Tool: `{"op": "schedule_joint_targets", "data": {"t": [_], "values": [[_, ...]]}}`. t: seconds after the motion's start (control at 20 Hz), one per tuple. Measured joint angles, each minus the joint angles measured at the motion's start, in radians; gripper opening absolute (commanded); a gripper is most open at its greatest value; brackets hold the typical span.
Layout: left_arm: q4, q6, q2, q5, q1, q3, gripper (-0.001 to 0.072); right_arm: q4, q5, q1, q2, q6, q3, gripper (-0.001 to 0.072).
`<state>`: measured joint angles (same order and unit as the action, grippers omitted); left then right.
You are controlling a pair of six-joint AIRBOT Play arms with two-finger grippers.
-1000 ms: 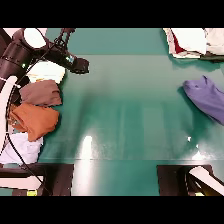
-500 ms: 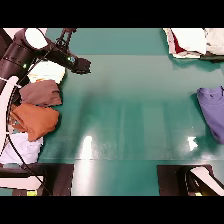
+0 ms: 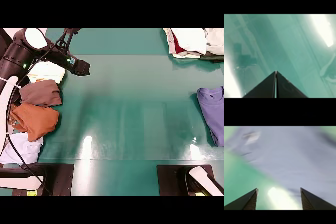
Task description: Fold the shirts.
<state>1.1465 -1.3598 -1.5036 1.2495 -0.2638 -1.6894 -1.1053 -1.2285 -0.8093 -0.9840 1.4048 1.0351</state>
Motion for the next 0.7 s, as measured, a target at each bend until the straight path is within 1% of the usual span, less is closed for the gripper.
{"op": "schedule_joint_targets", "data": {"t": [0.05,0.1,0.15,0.25,0.4,0.5,0.7], "values": [[0.000,0.001,0.000,-0.002,0.000,0.000,0.0025,0.018,-0.006,0.090,0.000,0.000,0.009,0.0520],[0.000,0.002,0.000,-0.005,0.000,0.000,0.0025,0.028,-0.012,0.185,0.000,0.000,0.014,0.0383],[0.000,0.003,0.000,-0.009,0.000,0.000,0.0025,0.037,-0.015,0.274,0.000,0.001,0.019,0.0228],[0.000,0.004,0.000,-0.015,0.000,0.000,0.0025,0.048,-0.012,0.455,0.000,0.001,0.024,0.0019],[0.000,0.005,0.000,-0.020,0.000,0.000,0.0025,0.054,0.007,0.684,0.000,0.003,0.029,0.0021],[0.000,0.005,0.000,-0.024,0.000,0.000,0.0025,0.055,0.011,0.792,0.000,0.003,0.029,0.0021],[0.000,0.006,0.000,-0.029,0.000,0.000,0.0025,0.057,0.012,0.918,0.000,0.002,0.030,0.0021]]}}
